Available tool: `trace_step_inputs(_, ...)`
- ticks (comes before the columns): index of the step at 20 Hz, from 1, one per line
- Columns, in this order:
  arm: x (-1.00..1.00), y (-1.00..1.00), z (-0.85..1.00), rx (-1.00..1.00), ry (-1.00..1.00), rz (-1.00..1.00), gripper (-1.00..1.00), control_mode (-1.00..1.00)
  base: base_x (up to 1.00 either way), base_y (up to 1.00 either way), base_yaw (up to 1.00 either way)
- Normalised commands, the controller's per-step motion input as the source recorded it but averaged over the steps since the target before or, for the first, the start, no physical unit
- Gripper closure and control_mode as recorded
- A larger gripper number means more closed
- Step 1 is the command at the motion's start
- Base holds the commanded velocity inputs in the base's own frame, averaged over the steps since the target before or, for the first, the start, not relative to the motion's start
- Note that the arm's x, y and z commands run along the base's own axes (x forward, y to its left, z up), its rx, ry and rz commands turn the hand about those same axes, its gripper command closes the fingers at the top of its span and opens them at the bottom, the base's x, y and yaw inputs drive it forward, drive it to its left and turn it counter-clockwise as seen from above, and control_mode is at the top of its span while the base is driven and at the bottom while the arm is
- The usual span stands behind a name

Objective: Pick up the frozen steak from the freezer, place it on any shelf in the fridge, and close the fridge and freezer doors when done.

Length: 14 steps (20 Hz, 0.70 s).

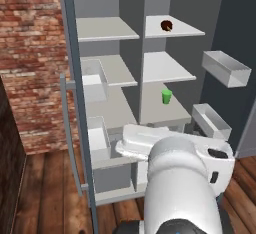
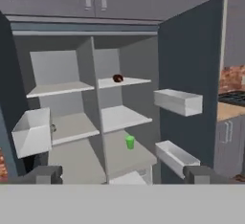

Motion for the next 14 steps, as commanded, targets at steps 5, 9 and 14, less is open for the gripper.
trace_step_inputs(5,0.31,1.0,-0.26,0.0,-0.08,-0.36,-1.0,-1.0,0.0,0.0,0.0)
trace_step_inputs(9,0.53,1.0,-0.34,0.0,-0.05,-0.39,-1.0,-1.0,0.0,0.0,0.0)
trace_step_inputs(14,0.56,0.99,-0.16,-0.02,-0.04,-0.37,-1.0,-1.0,0.0,0.0,0.0)
